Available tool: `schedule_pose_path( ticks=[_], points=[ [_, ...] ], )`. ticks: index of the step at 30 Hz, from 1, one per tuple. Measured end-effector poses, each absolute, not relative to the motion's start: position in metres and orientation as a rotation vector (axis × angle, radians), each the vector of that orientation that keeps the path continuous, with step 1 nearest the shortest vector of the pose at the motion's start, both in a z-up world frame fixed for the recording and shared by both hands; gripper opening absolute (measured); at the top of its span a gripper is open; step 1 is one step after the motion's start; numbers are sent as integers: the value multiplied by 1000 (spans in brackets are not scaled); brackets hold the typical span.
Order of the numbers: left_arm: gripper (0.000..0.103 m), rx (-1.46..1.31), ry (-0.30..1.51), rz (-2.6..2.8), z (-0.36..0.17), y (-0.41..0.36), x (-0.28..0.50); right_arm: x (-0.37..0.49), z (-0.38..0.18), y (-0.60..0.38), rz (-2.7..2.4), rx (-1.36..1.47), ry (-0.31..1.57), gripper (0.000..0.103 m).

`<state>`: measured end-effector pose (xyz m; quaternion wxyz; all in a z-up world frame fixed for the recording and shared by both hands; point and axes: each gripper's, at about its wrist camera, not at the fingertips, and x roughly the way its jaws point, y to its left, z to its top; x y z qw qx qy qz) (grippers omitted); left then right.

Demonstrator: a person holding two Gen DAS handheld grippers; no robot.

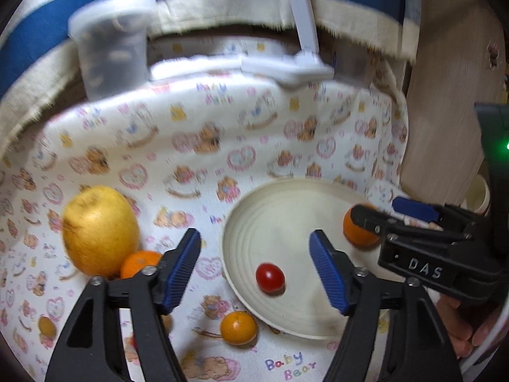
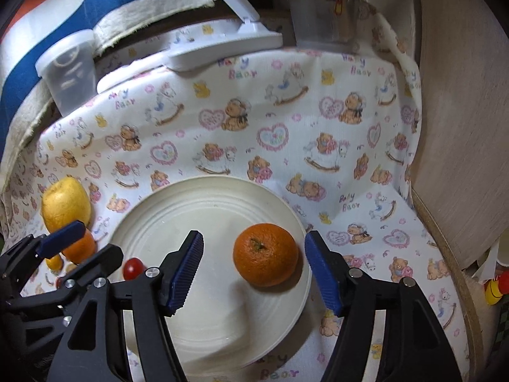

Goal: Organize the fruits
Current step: 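Open both grippers to set the tangerine and tomato on the plate, then withdraw both open grippers from the plate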

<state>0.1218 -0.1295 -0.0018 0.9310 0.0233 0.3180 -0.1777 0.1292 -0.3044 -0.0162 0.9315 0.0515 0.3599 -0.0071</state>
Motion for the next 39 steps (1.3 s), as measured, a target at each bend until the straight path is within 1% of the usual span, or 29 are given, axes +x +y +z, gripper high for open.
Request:
schedule_pose_path(
  ticks=[3, 5, 9, 10, 11, 15, 18, 21, 22, 24, 28, 30, 39],
  points=[
    [79, 43, 580, -337, 19, -119, 111, 121, -5, -301, -10, 105, 697, 69],
    [87, 57, 528, -297, 31, -110, 101, 114, 3, -296, -13, 92, 659, 69],
    [96, 69, 422, -246, 56, -89, 79, 99, 18, -285, 17, 75, 594, 69],
    [100, 71, 394, -220, 62, -83, 73, 95, 21, -282, 25, 73, 580, 69],
    [102, 76, 365, -197, 65, -78, 67, 90, 25, -279, 28, 70, 553, 69],
    [102, 96, 278, -145, 71, -55, 44, 68, 38, -270, 5, 49, 423, 69],
    [103, 89, 255, -142, 67, -42, 32, 56, 46, -264, 26, 46, 363, 75],
    [102, 59, 239, -162, 59, -31, 22, 47, 52, -263, 60, 62, 326, 76],
    [102, 52, 233, -168, 56, -28, 19, 45, 54, -263, 74, 70, 315, 78],
    [102, 43, 219, -177, 49, -22, 14, 41, 55, -262, 88, 82, 296, 85],
    [102, 42, 237, -190, 38, -19, 18, 38, 53, -257, 116, 82, 293, 86],
    [102, 44, 226, -171, 36, -19, 17, 40, 49, -254, 150, 82, 312, 89],
    [103, 44, 223, -169, 32, -18, 12, 46, 36, -245, 168, 67, 352, 89]
  ],
)
